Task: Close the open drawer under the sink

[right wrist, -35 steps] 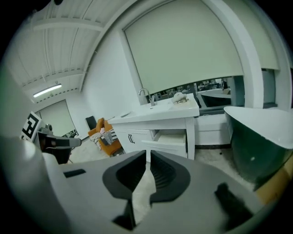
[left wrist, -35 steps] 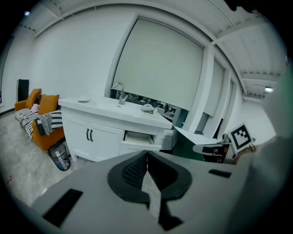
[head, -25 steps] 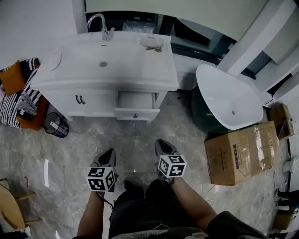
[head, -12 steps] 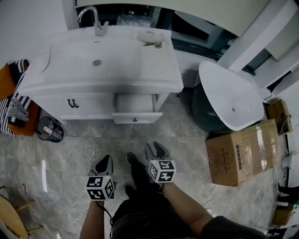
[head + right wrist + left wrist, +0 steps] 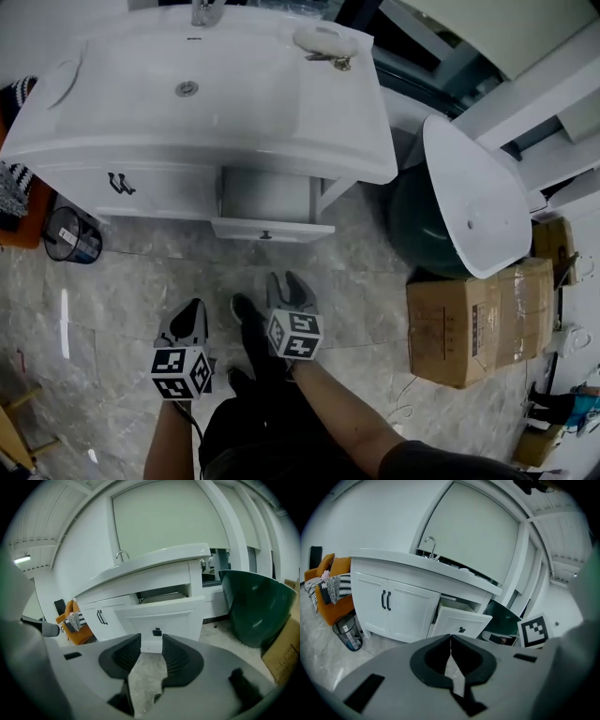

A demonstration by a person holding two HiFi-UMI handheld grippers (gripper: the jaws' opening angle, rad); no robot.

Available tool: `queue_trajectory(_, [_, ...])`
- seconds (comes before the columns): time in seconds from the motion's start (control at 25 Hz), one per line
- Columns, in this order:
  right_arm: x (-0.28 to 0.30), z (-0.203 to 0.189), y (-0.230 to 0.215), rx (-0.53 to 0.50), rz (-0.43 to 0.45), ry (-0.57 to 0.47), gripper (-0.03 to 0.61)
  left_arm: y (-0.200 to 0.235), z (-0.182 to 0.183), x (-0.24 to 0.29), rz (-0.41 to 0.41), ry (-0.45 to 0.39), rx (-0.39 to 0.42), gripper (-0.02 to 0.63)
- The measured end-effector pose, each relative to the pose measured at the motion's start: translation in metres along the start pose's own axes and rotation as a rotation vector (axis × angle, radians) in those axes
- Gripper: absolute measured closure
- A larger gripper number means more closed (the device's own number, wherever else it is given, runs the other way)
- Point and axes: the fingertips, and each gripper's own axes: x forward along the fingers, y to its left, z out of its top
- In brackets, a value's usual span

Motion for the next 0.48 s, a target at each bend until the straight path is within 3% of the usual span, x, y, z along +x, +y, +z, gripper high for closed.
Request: queue_trajectory(0.48, [0.113,-0.013,-0.013,-0.033,-0.062,0.058,0.437,0.022,-0.001,0.080,-0.004,0.031,0.022,0.600])
